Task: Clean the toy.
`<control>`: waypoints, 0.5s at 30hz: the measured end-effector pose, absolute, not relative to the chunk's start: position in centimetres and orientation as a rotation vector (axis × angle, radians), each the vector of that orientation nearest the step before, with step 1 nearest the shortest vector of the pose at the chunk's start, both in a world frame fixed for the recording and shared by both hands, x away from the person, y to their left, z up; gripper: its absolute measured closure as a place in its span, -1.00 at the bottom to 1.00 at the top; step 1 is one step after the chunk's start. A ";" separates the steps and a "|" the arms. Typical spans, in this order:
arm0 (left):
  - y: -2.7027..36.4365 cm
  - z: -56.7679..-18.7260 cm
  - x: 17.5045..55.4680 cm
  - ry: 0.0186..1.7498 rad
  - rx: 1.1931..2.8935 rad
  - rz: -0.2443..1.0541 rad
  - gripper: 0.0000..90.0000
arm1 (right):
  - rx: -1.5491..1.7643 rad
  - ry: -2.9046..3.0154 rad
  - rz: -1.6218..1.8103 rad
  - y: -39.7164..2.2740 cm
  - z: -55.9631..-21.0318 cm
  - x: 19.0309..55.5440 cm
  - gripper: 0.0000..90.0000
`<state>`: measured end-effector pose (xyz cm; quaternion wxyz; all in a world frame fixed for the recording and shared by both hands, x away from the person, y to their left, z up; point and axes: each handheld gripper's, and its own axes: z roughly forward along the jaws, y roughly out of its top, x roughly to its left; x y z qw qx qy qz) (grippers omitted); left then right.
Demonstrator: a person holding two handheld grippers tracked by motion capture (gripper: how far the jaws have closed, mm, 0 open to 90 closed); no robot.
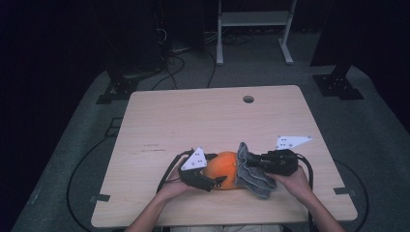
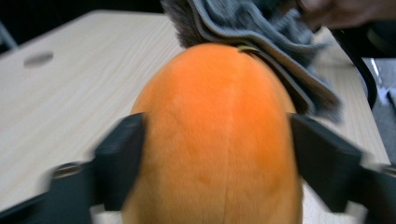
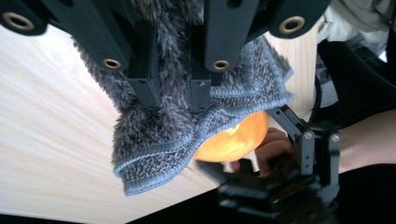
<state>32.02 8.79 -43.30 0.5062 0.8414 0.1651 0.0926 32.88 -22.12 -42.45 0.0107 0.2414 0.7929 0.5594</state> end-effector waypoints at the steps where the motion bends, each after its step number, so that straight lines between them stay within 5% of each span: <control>1: 8.7 -43.4 32.3 0.432 2.043 0.194 -0.86 | 0.749 2.473 1.766 -21.9 -42.6 32.7 0.71; 3: 8.8 -43.6 32.5 0.455 2.049 0.156 -0.89 | 0.718 2.488 1.754 -21.5 -42.5 32.1 0.72; 5: 8.9 -43.6 32.5 0.441 2.039 0.168 -0.62 | 0.695 2.491 1.738 -21.4 -42.3 31.7 0.72; 9: 8.8 -42.8 31.5 0.277 2.006 0.366 -0.29 | 0.659 2.493 1.767 -21.3 -41.5 31.1 0.72; 15: 8.5 -43.0 31.7 0.236 2.023 0.401 -0.32 | 0.646 2.447 1.800 -21.1 -40.4 32.3 0.72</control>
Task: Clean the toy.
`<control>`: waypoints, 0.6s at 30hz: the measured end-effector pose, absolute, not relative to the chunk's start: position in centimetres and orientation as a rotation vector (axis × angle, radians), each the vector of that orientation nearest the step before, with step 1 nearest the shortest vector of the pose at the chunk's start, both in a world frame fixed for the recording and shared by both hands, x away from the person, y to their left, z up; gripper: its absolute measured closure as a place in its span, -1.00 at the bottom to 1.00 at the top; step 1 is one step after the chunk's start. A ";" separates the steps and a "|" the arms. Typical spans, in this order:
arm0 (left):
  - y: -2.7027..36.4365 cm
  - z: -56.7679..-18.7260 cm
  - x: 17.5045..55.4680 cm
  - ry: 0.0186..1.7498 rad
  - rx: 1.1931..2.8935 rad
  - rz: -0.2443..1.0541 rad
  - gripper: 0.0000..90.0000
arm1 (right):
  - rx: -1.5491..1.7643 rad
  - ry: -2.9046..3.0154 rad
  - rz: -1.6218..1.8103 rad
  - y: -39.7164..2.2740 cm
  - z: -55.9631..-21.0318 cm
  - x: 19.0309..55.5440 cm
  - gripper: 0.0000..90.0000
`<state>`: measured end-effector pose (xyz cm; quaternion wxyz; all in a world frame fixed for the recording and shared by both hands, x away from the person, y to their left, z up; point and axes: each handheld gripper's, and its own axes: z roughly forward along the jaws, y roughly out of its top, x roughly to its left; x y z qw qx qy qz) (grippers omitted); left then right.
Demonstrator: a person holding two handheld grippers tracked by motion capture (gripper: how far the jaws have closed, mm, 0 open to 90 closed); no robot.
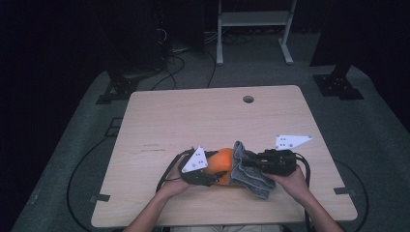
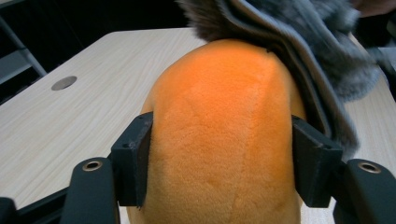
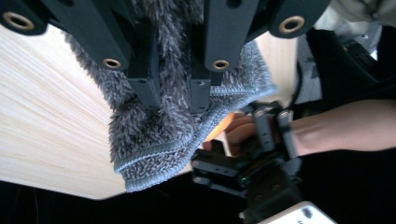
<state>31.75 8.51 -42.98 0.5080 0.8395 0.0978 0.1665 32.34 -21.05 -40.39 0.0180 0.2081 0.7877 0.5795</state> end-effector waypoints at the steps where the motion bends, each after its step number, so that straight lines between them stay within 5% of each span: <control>1: 8.6 -43.1 32.0 0.273 2.028 0.368 -0.44 | 0.650 2.466 1.761 -20.8 -40.6 32.6 0.72; 5: 9.5 -43.2 33.1 0.431 1.967 0.192 -0.80 | 0.673 2.480 1.761 -20.5 -41.8 32.6 0.72; 8: 9.8 -43.6 33.3 0.446 1.946 0.153 -0.62 | 0.663 2.465 1.761 -20.5 -42.0 32.1 0.72; 18: 8.7 -43.1 31.5 0.254 2.014 0.319 -0.32 | 0.684 2.474 1.737 -22.4 -41.4 31.5 0.72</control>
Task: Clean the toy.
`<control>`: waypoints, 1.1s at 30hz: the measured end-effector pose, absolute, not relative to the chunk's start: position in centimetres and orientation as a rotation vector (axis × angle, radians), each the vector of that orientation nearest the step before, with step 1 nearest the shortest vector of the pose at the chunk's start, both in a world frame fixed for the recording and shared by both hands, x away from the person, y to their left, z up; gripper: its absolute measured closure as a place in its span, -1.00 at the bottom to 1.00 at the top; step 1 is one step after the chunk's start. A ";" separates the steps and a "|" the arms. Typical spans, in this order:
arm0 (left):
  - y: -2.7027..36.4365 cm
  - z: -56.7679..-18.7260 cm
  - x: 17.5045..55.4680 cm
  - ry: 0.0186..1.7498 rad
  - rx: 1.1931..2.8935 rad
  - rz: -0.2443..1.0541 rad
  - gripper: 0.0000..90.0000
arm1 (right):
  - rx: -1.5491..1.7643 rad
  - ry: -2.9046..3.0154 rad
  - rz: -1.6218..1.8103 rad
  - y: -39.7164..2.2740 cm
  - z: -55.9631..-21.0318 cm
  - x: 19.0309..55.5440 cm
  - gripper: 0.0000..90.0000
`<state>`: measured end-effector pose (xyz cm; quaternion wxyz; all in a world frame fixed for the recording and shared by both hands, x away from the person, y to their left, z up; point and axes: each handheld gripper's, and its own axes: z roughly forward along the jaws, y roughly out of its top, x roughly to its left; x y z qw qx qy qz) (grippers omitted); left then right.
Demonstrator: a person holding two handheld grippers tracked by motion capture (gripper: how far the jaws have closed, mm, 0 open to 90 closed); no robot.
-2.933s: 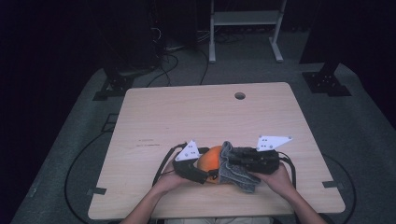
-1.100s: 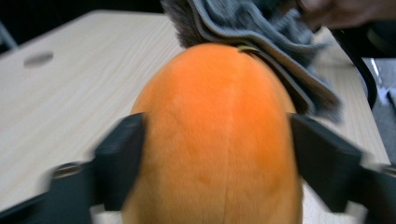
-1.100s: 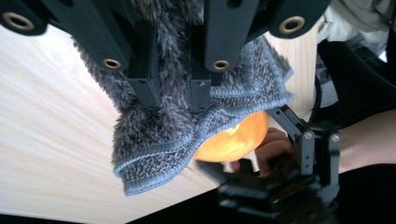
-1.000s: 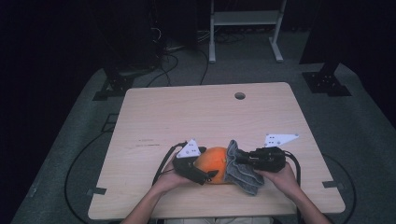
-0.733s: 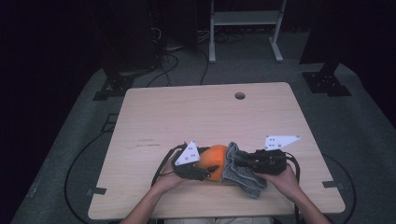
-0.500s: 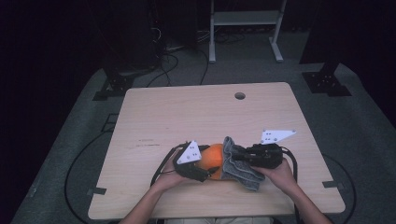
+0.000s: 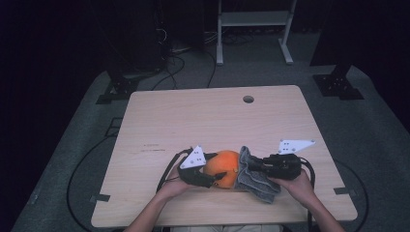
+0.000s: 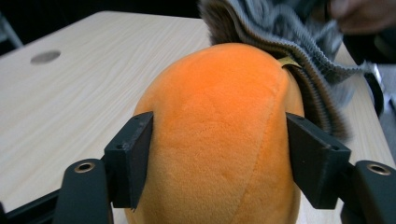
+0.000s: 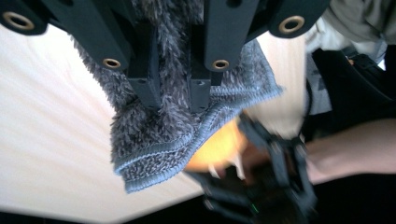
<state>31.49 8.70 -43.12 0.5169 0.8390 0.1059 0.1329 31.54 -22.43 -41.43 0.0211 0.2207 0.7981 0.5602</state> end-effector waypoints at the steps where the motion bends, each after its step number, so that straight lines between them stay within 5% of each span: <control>1: 8.5 -43.1 31.3 0.234 2.017 0.330 -0.32 | 0.662 2.472 1.747 -22.0 -41.0 31.6 0.72; 3: 8.6 -43.0 31.1 0.222 2.028 0.335 -0.34 | 0.625 2.474 1.747 -21.2 -40.5 31.8 0.72; 8: 9.4 -43.4 32.7 0.435 2.028 0.159 -0.90 | 0.614 2.504 1.691 -20.4 -41.5 31.8 0.72; 11: 9.6 -43.8 33.2 0.477 1.999 0.081 -0.79 | 0.639 2.488 1.685 -21.1 -41.8 31.5 0.72; 14: 9.5 -43.3 32.5 0.418 1.998 0.194 -0.41 | 0.654 2.485 1.673 -21.6 -41.9 31.4 0.72; 17: 9.2 -42.5 31.8 0.335 1.954 0.360 -0.24 | 0.679 2.469 1.705 -21.8 -41.6 31.5 0.72; 22: 9.4 -42.3 32.3 0.350 1.950 0.351 -0.37 | 0.619 2.438 1.748 -20.9 -40.3 31.5 0.72; 23: 9.4 -42.5 32.6 0.395 1.969 0.301 -0.71 | 0.619 2.468 1.700 -20.3 -40.7 31.9 0.72; 24: 9.5 -42.8 33.0 0.438 1.976 0.238 -0.78 | 0.631 2.482 1.707 -20.0 -41.1 32.1 0.72; 26: 10.0 -43.2 33.3 0.476 1.953 0.208 -0.74 | 0.634 2.487 1.725 -19.8 -41.6 32.2 0.72; 27: 10.4 -43.4 33.1 0.462 1.958 0.226 -0.54 | 0.630 2.468 1.726 -19.7 -41.9 32.2 0.72; 33: 10.6 -43.5 32.4 0.372 2.005 0.262 -0.44 | 0.747 2.481 1.633 -21.8 -43.1 32.6 0.72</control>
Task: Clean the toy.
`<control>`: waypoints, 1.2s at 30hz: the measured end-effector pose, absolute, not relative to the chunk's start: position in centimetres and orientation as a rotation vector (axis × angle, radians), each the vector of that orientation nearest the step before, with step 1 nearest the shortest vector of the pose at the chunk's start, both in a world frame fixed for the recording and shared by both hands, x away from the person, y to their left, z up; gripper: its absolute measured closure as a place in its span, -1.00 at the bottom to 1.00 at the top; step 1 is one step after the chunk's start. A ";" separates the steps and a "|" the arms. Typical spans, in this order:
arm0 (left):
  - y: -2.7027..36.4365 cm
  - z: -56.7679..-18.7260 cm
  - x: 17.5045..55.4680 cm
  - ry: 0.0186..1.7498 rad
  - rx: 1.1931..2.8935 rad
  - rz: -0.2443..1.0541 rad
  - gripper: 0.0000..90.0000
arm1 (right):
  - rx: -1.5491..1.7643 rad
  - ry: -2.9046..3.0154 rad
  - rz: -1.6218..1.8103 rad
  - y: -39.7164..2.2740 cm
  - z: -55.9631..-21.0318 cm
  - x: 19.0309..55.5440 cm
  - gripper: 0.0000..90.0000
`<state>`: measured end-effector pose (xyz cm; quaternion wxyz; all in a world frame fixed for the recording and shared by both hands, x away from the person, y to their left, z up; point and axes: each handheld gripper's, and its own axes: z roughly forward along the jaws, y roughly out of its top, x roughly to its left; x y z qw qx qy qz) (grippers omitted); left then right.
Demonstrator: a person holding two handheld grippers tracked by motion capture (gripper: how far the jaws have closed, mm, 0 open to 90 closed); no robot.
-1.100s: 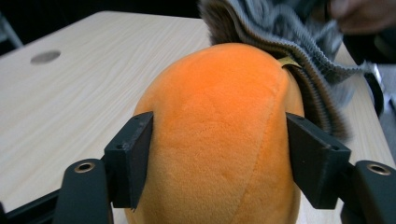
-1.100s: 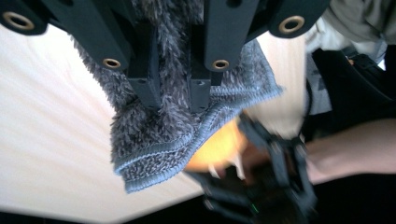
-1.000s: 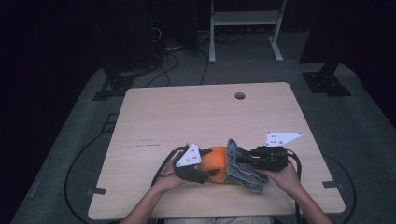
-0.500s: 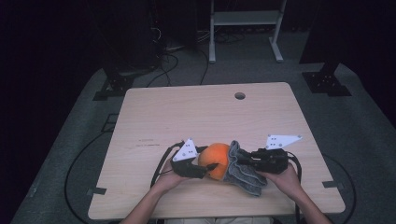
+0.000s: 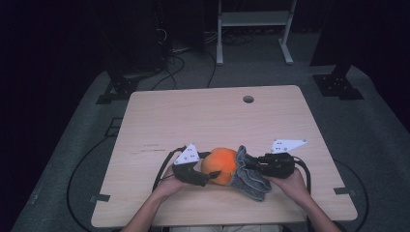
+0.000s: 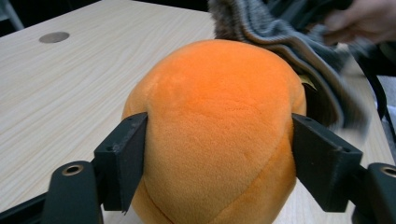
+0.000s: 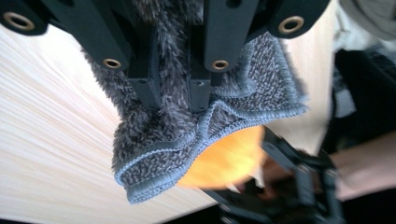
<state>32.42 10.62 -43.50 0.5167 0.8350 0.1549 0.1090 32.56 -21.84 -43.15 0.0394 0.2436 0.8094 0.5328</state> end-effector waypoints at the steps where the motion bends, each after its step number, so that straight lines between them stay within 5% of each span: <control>1: 10.6 -43.5 32.4 0.372 2.005 0.262 -0.42 | 0.747 2.481 1.633 -21.8 -43.1 32.6 0.72; 7: 10.2 -43.5 32.1 0.316 2.016 0.289 -0.42 | 0.686 2.462 1.746 -21.5 -41.9 32.0 0.72; 11: 10.7 -43.4 33.0 0.437 1.989 0.162 -0.82 | 0.627 2.496 1.736 -20.1 -41.9 32.0 0.72; 15: 11.0 -43.5 33.2 0.456 1.959 0.128 -0.53 | 0.608 2.504 1.724 -20.0 -42.6 31.5 0.72; 23: 10.5 -43.3 32.3 0.378 1.997 0.204 -0.37 | 0.775 2.504 1.646 -22.4 -43.7 32.2 0.72; 30: 9.8 -43.1 31.5 0.292 2.047 0.254 -0.38 | 0.592 2.494 1.741 -20.1 -41.5 31.4 0.72; 36: 10.1 -43.4 31.8 0.319 2.041 0.216 -0.46 | 0.704 2.479 1.707 -21.3 -42.9 32.3 0.72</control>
